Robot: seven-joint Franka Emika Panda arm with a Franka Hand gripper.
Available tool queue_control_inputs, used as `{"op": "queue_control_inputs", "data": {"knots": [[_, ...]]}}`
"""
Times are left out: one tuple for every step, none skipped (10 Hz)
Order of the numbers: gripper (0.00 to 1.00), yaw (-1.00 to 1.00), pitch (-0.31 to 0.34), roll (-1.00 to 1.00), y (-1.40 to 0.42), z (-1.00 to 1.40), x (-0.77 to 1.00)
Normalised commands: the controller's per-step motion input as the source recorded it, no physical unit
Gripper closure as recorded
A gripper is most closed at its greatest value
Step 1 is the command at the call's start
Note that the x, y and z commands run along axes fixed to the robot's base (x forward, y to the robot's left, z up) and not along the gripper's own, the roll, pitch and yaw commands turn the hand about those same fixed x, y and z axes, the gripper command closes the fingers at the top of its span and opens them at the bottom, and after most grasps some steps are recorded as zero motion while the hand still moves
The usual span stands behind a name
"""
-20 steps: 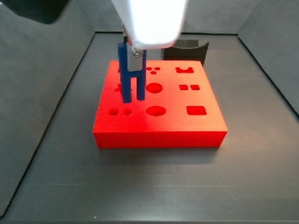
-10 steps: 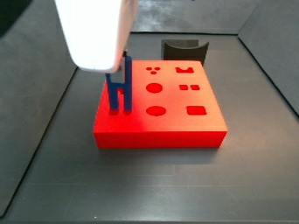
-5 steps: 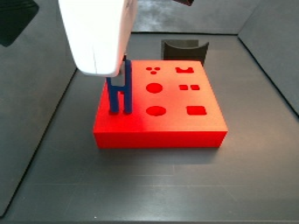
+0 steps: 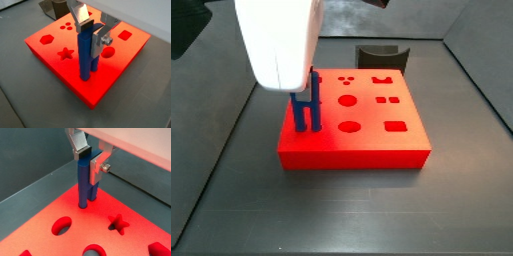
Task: Insert the square-circle object.
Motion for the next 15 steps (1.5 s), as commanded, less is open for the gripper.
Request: {"op": "queue_control_inputs", "data": {"knots": [[1.0,0.03,-0.037,0.0,0.0,-0.16,0.04],[1.0,0.0,-0.01,0.0,0.0,-0.26,0.24],[1.0,0.0,-0.024,0.0,0.0,-0.42,0.32],[1.0,-0.04,-0.02,0.01,0.0,-0.45,0.33],[1.0,-0.12,-0.026,0.04,0.0,-0.48,0.0],[1.0,-0.13,-0.034,0.05,0.03,-0.37,-0.31],[1.0,-0.15,-0.031,0.05,0.05,-0.3,-0.4],[1.0,-0.12,-0.023,0.04,0.0,-0.24,-0.27],[1.0,0.0,0.0,0.01,0.0,-0.16,0.0],[1.0,0.0,0.0,0.02,-0.07,-0.48,0.19],[1.0,0.0,0.013,0.05,-0.08,-0.95,0.31],[1.0,0.06,0.0,0.08,-0.05,-1.0,0.42],[1.0,0.09,0.0,0.14,-0.03,-0.96,0.37],[1.0,0.0,0.014,0.29,0.0,-0.7,-0.01],[1.0,0.0,0.019,0.28,0.0,-0.64,-0.22]]}}
